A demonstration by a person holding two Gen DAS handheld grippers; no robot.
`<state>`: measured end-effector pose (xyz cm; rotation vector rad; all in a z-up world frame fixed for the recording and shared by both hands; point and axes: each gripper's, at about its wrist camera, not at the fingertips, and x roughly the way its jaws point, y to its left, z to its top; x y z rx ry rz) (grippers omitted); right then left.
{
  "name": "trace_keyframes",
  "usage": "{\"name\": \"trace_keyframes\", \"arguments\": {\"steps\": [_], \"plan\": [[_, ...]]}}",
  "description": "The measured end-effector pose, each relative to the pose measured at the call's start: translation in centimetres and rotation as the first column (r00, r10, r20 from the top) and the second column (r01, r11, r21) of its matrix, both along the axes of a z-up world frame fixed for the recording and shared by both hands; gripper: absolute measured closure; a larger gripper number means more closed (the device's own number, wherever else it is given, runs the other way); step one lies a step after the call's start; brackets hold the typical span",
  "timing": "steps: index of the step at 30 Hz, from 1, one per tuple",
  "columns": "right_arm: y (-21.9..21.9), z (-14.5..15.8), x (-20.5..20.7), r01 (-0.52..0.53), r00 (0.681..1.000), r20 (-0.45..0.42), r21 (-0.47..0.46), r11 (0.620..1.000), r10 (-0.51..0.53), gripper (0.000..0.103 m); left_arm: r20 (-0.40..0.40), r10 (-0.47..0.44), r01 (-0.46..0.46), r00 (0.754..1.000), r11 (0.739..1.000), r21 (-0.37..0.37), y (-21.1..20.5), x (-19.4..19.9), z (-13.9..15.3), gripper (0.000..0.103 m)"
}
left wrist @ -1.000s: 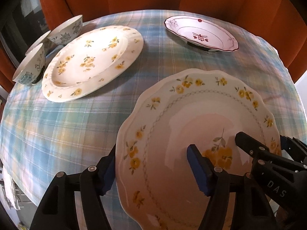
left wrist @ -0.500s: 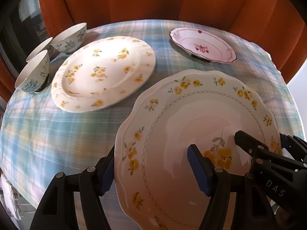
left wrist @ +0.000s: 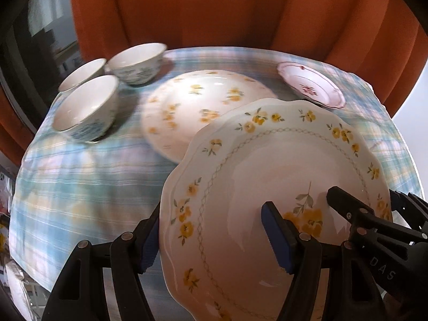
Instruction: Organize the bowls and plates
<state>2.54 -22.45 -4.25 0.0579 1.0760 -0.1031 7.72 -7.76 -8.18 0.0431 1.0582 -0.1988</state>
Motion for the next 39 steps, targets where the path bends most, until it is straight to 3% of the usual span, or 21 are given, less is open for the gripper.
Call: {"name": "trace_keyframes", "arguments": {"steps": [14, 19, 31, 39], "plan": [[13.7, -2.2, 1.4, -0.048, 0.999, -0.001, 0.025, 0.999, 0.049, 0.034, -0.005, 0.056, -0.056, 0.998, 0.998, 0.026, 13.4, 0.3, -0.9, 0.033], [17.4, -3.1, 2.6, -0.076, 0.997, -0.023, 0.032, 0.997, 0.077, 0.034, -0.041, 0.078, -0.077, 0.996, 0.997, 0.031, 17.2, 0.6, -2.1, 0.033], [20.8, -5.9, 4.9, -0.058, 0.991, -0.115, 0.03, 0.998, 0.061, 0.034, -0.124, 0.057, -0.053, 0.991, 0.998, 0.036, 20.4, 2.4, -4.9, 0.032], [21.3, -6.5, 6.0, -0.044, 0.989, -0.14, 0.018, 0.999, 0.046, 0.034, -0.12, 0.056, -0.052, 0.991, 0.998, 0.034, 20.6, 3.2, -5.3, 0.032]]}}
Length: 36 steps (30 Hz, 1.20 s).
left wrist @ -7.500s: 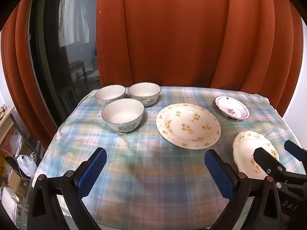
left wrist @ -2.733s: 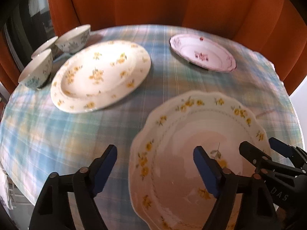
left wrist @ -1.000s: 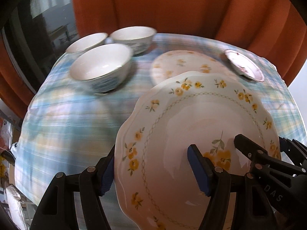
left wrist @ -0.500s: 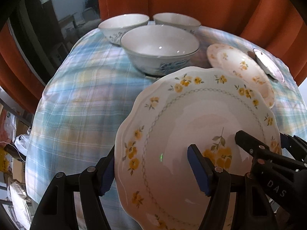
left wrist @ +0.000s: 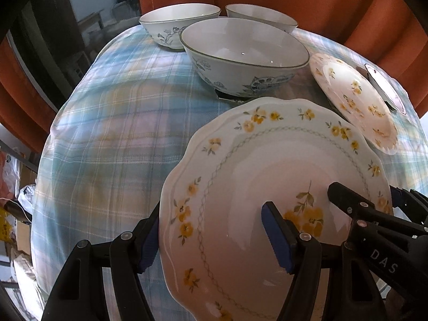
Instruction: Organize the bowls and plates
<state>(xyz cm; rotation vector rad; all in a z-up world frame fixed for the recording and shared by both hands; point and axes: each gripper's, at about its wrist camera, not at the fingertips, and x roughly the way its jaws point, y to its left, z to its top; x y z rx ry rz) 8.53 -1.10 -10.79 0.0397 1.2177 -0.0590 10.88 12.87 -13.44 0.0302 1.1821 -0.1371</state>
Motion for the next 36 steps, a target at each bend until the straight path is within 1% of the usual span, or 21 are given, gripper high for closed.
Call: {"name": "trace_keyframes", "arguments": {"steps": [2, 4, 7, 10, 12, 17, 20, 22, 25, 28, 32, 36], "plan": [[0.2, 0.0, 0.5, -0.005, 1.0, -0.011, -0.009, 1.0, 0.005, 0.034, -0.004, 0.0, 0.0, 1.0, 1.0, 0.005, -0.1, 0.4, 0.0, 0.031], [0.1, -0.1, 0.7, -0.005, 1.0, -0.029, -0.016, 1.0, 0.005, 0.034, -0.007, -0.003, 0.003, 1.0, 1.0, -0.003, -0.1, 0.4, 0.1, 0.029], [0.1, 0.6, 0.7, -0.011, 1.0, -0.015, -0.032, 0.999, 0.011, 0.034, -0.007, 0.01, -0.011, 1.0, 1.0, -0.024, 0.4, 0.5, 0.5, 0.026], [0.0, 1.6, 0.6, -0.017, 1.0, -0.004, -0.034, 0.999, 0.017, 0.034, 0.015, 0.026, -0.026, 1.0, 1.0, -0.013, 0.7, 0.3, 1.6, 0.018], [-0.2, 2.2, 0.6, -0.018, 1.0, 0.0, -0.017, 1.0, 0.018, 0.034, 0.036, 0.025, -0.025, 0.999, 1.0, -0.003, 0.7, 0.0, 2.5, 0.013], [-0.8, 4.0, 0.2, -0.017, 1.0, 0.025, 0.004, 1.0, 0.017, 0.033, 0.04, 0.012, -0.011, 0.999, 1.0, -0.025, 0.1, -0.5, 4.0, 0.012], [-1.7, 4.8, 0.0, 0.0, 0.999, 0.034, 0.015, 1.0, 0.0, 0.029, 0.039, 0.03, -0.028, 0.999, 0.998, -0.048, -0.6, -0.5, 4.7, 0.012], [-2.8, 5.2, 0.0, 0.014, 0.999, 0.039, 0.028, 1.0, -0.015, 0.027, 0.048, 0.038, -0.035, 0.998, 0.998, -0.057, -1.7, -0.3, 5.1, 0.011], [-4.5, 6.0, 0.2, 0.017, 0.997, 0.071, 0.005, 1.0, -0.017, 0.024, 0.064, 0.037, -0.034, 0.997, 0.998, -0.06, -3.4, -0.2, 5.3, 0.01], [-6.9, 6.4, 0.5, 0.018, 0.995, 0.095, 0.004, 1.0, -0.018, 0.023, 0.077, 0.055, -0.05, 0.996, 0.997, -0.062, -5.5, 0.4, 5.5, 0.009], [-10.5, 6.7, 1.4, 0.04, 0.995, 0.085, 0.042, 0.998, -0.044, 0.023, 0.082, 0.069, -0.063, 0.994, 0.995, -0.081, -8.5, 1.4, 6.0, 0.009], [-13.4, 6.7, 2.7, 0.036, 0.995, 0.093, 0.032, 0.999, -0.039, 0.023, 0.078, 0.069, -0.064, 0.995, 0.995, -0.071, -11.5, 3.0, 5.9, 0.009]]}}
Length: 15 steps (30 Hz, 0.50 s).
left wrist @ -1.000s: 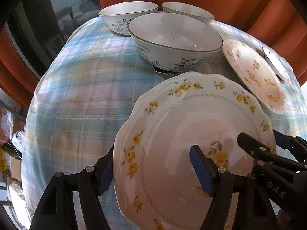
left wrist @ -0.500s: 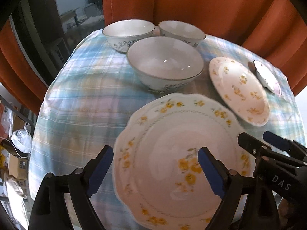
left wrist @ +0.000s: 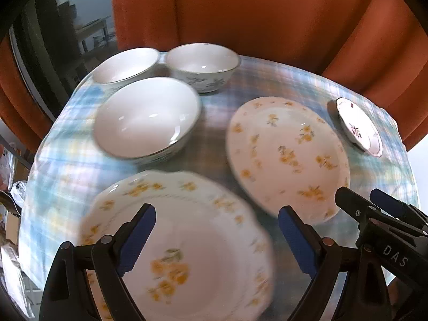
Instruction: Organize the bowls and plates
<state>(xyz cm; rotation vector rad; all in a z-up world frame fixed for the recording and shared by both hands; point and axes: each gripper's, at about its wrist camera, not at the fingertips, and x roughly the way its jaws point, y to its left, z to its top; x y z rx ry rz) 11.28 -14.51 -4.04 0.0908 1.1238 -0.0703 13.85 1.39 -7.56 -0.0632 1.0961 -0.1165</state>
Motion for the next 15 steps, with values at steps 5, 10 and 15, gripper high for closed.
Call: {"name": "trace_keyframes", "arguments": {"steps": [5, 10, 15], "plan": [[-3.5, 0.0, 2.3, -0.009, 1.0, 0.023, 0.011, 1.0, 0.009, 0.023, -0.005, 0.024, -0.024, 1.0, 1.0, 0.009, -3.2, 2.2, -0.3, 0.009], [-6.3, -0.6, 5.0, -0.008, 1.0, 0.022, 0.009, 1.0, 0.008, 0.023, -0.018, 0.032, -0.032, 0.999, 0.999, 0.025, -5.8, 4.7, -1.5, 0.009], [-8.0, -1.6, 7.5, -0.027, 0.999, 0.023, 0.028, 0.999, 0.027, 0.023, -0.06, 0.064, -0.06, 0.996, 0.996, 0.058, -7.0, 6.6, -3.3, 0.009]]}}
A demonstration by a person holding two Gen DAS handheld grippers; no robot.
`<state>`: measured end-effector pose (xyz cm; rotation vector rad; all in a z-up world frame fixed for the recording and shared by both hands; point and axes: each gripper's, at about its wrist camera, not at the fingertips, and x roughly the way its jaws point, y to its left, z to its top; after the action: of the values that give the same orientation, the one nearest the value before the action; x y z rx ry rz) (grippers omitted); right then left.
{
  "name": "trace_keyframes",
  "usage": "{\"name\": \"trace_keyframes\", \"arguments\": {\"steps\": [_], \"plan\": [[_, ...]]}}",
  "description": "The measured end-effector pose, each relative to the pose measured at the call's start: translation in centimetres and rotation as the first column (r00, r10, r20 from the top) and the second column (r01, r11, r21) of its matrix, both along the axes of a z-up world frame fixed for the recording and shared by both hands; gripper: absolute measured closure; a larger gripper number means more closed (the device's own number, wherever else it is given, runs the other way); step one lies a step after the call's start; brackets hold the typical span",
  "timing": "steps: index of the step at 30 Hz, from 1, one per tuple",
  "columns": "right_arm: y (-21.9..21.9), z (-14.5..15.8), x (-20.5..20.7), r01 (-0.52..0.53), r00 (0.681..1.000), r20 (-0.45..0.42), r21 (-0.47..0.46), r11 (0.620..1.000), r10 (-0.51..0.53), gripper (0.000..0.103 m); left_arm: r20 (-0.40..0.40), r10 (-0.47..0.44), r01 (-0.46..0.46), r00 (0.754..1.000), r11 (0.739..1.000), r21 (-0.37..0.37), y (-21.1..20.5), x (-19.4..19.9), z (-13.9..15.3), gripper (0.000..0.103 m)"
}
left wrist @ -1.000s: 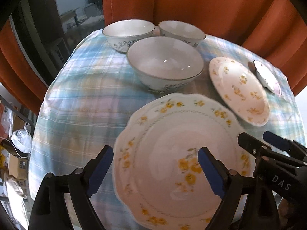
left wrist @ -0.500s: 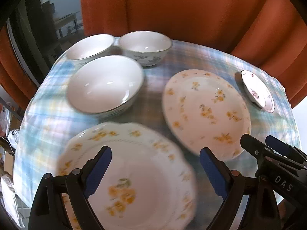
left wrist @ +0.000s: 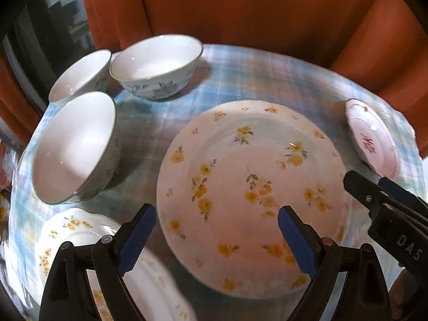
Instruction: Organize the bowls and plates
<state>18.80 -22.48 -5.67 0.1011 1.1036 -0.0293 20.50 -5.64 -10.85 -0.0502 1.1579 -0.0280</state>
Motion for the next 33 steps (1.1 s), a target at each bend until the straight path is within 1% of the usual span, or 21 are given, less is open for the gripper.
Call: {"name": "trace_keyframes", "arguments": {"steps": [2, 5, 8, 14, 15, 17, 18, 19, 23, 26, 33], "plan": [[-0.1, -0.8, 0.9, -0.016, 1.0, -0.005, 0.006, 1.0, 0.016, 0.023, -0.005, 0.019, -0.019, 1.0, 1.0, 0.016, -0.4, 0.6, -0.6, 0.009], [0.0, -2.1, 2.0, -0.034, 0.999, -0.029, 0.014, 0.999, 0.035, 0.023, 0.013, 0.013, -0.013, 1.0, 0.998, 0.059, -1.0, 1.5, -0.9, 0.01], [0.5, -3.1, 2.6, -0.027, 0.999, -0.03, 0.01, 1.0, 0.027, 0.023, 0.023, 0.011, -0.013, 1.0, 0.996, 0.091, -1.2, 2.2, -1.3, 0.01], [1.7, -4.3, 3.7, -0.039, 0.999, -0.028, 0.018, 0.999, 0.04, 0.023, -0.02, 0.044, -0.043, 0.999, 0.996, 0.075, -0.1, 3.7, -2.8, 0.01], [1.9, -4.5, 3.8, -0.041, 0.999, -0.031, 0.021, 0.999, 0.042, 0.023, -0.024, 0.042, -0.04, 0.999, 0.997, 0.069, 0.0, 3.7, -3.0, 0.012], [2.1, -4.8, 4.0, -0.045, 0.998, -0.037, 0.031, 0.998, 0.046, 0.028, -0.041, 0.035, -0.033, 0.999, 0.998, 0.053, 0.1, 3.9, -3.3, 0.015], [2.3, -4.8, 4.1, -0.051, 0.998, -0.04, 0.034, 0.998, 0.053, 0.041, -0.044, 0.031, -0.028, 0.999, 0.998, 0.061, -0.1, 3.9, -3.4, 0.016], [2.4, -5.0, 4.1, -0.058, 0.997, -0.044, 0.038, 0.998, 0.059, 0.05, -0.053, 0.024, -0.02, 0.998, 0.997, 0.068, -0.2, 4.0, -3.5, 0.016], [2.4, -5.2, 4.1, -0.063, 0.996, -0.055, 0.034, 0.997, 0.065, 0.051, -0.063, 0.001, 0.002, 0.998, 0.998, 0.061, -0.1, 3.6, -3.2, 0.02], [2.2, -5.1, 3.6, -0.052, 0.996, -0.069, 0.016, 0.999, 0.053, 0.051, -0.075, -0.021, 0.025, 0.997, 0.998, 0.054, -0.6, 3.1, -3.0, 0.02], [-0.1, -4.6, 0.1, 0.012, 0.995, -0.095, -0.002, 1.0, -0.012, 0.051, -0.093, -0.102, 0.105, 0.99, 0.994, 0.032, -2.8, 0.5, -3.0, 0.02]]}}
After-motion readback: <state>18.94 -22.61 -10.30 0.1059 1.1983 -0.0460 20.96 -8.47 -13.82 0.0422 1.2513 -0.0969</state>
